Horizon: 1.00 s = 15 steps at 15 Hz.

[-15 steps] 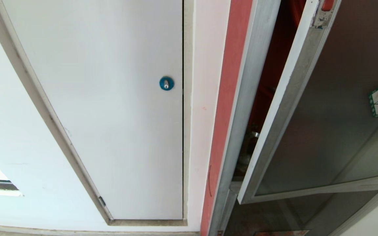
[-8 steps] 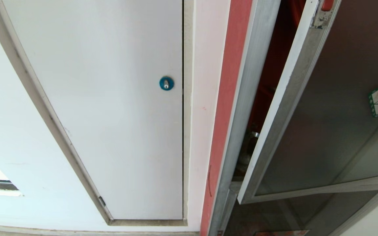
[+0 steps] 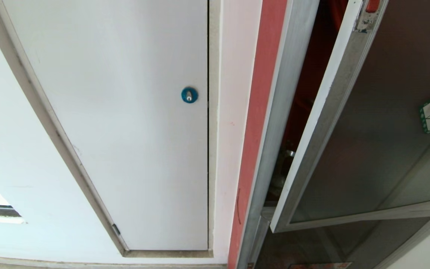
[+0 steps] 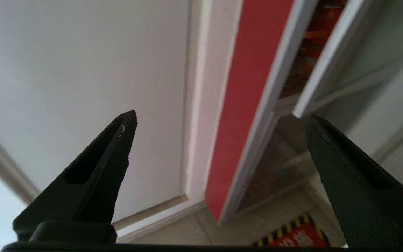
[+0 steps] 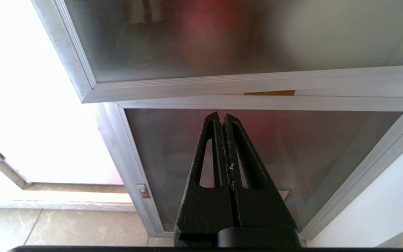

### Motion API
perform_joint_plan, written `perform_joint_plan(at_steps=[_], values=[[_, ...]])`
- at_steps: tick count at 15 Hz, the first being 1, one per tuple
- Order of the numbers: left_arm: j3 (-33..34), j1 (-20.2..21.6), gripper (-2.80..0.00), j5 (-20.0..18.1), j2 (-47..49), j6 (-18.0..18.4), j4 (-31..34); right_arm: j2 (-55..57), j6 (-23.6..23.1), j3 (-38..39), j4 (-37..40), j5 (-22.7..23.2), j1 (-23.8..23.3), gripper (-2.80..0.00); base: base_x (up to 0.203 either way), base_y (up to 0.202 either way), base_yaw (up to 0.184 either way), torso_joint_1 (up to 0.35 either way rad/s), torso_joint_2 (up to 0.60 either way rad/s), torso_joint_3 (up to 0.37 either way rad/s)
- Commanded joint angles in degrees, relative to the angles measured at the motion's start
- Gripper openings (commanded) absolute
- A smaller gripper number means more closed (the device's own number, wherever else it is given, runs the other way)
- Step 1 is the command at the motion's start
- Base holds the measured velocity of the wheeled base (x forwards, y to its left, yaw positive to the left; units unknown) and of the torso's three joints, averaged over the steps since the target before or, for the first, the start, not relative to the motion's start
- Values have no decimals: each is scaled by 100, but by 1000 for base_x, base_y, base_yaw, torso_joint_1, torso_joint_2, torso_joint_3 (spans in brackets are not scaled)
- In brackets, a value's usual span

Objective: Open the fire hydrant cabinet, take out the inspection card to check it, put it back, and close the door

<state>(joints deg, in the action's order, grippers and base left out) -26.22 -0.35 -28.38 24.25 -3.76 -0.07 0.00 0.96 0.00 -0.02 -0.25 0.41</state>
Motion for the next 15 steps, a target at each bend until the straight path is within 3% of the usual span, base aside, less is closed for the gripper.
perform_joint_plan(at_steps=[1,4,10,13,15], values=[[-462,-113,0,-526,1179,-22,-4,9,-8,0,-6,-1,2,-280,0,0,0,0,0,0],[-836,-1003,0,-877,2278,-66,-540,9,-8,0,-6,-1,2,-280,0,0,0,0,0,0],[-1812,-2496,0,-953,4282,-465,-1801,9,-8,0,-6,-1,2,-280,0,0,0,0,0,0],[-2308,-3051,0,-760,4994,-557,-2067,9,-8,0,-6,-10,2,-280,0,0,0,0,0,0],[-2455,-3192,0,-687,5182,-569,-2110,9,-17,0,-6,-10,2,-280,0,0,0,0,0,0]])
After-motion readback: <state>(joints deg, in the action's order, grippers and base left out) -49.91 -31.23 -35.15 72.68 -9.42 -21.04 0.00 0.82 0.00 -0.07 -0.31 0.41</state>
